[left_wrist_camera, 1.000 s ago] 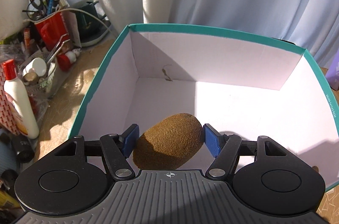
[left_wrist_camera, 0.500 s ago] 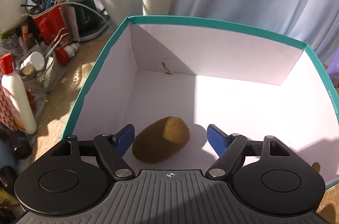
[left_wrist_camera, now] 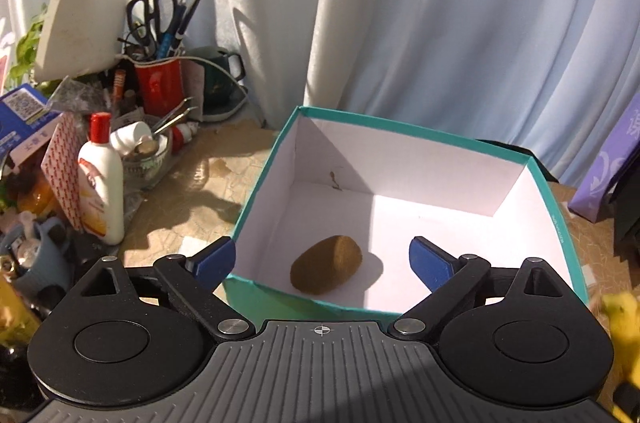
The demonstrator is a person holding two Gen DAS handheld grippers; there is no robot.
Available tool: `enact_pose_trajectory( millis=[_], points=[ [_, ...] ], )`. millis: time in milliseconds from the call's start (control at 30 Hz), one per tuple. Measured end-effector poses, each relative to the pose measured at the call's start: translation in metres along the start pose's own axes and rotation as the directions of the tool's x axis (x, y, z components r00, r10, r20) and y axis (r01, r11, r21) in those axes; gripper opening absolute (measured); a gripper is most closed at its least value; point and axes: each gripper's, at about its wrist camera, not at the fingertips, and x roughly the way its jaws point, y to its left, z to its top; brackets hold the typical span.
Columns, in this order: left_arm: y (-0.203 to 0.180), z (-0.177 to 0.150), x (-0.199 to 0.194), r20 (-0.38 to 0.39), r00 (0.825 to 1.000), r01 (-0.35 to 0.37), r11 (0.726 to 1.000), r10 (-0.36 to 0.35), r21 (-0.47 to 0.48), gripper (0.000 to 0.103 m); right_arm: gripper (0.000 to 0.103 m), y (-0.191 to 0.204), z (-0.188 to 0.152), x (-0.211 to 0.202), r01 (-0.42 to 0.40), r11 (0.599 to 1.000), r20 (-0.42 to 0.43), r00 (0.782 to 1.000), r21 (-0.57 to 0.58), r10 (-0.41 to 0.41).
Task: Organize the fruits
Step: 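Open the left gripper over the box while the right gripper carries the banana into the box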
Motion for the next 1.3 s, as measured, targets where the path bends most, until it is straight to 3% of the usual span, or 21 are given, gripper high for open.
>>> enact_pose_trajectory(
  millis=[533,1067,1300],
  points=[
    [0.018,-0.026,-0.031,-0.024,1.000,-0.009,0.999,0.008,-0.041,0.099,0.034,0.025,0.065,0.088,-0.025,0.999,0.038,0.999,-0.020,0.026],
    [0.019,-0.026,-0.023,-0.056,0.998,0.020,0.999,-0.021,-0.027,0.100,0.033,0.042,0.058,0.159,0.042,0.997,-0.056,0.997,-0.066,-0.046],
    [0.017,-0.028,-0.018,-0.076,0.997,0.032,0.999,-0.033,-0.014,0.100,0.034,0.057,0.057,0.178,0.104,0.973,-0.068,0.990,-0.204,-0.120]
  ],
)
